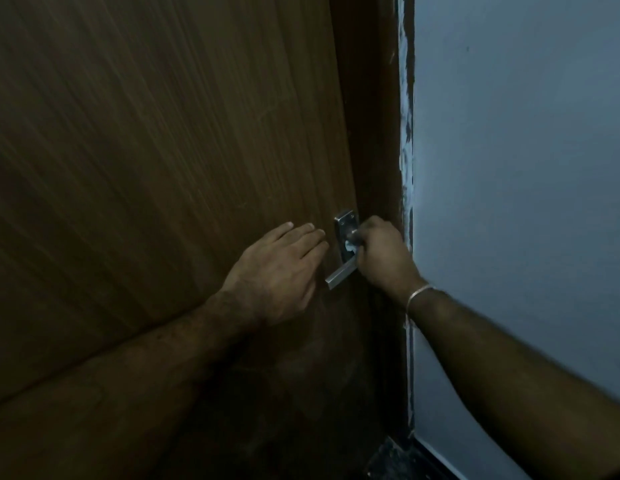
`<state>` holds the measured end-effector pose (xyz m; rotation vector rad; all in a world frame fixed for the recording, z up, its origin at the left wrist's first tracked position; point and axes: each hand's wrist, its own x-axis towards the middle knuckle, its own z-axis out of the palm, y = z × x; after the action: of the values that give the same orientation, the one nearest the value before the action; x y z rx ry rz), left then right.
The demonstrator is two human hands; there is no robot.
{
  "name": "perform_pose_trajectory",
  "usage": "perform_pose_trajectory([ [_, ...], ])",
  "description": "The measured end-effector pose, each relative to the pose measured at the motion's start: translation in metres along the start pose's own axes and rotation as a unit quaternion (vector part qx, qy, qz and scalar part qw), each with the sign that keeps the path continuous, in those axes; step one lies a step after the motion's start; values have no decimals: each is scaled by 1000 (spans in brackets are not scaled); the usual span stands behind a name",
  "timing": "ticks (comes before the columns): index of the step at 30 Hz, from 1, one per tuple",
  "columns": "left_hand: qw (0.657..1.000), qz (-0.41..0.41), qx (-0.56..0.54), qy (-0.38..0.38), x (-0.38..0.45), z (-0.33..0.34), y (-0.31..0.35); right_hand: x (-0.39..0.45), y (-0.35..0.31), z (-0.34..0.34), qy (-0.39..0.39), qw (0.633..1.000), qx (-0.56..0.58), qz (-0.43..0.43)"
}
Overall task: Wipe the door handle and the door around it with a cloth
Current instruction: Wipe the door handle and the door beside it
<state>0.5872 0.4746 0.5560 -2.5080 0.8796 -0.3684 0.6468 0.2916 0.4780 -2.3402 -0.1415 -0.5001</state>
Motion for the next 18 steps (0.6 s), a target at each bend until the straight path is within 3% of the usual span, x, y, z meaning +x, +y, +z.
perform_pose_trajectory([
  [3,1000,-6,9,-7,2,1,-2,-1,-8,2,-38,999,-18,30],
  [7,1000,-3,15,-24,-9,-12,-15,-32,-24,19,-41,996,-49,-59],
  [10,998,31,43,-32,-19,-29,-32,-29,-35,8,-123,976,178,-24],
  [11,997,43,53,-41,-22,-34,-36,-26,-41,3,-112,959,262,4],
  [13,995,63,65,-52,-27,-42,-40,-8,-57,-3,3,926,372,62],
  [16,992,92,87,8,-29,-58,-45,12,-89,3,161,917,359,69],
  [18,987,98,93,84,-26,-67,-51,-4,-112,23,196,924,327,29],
])
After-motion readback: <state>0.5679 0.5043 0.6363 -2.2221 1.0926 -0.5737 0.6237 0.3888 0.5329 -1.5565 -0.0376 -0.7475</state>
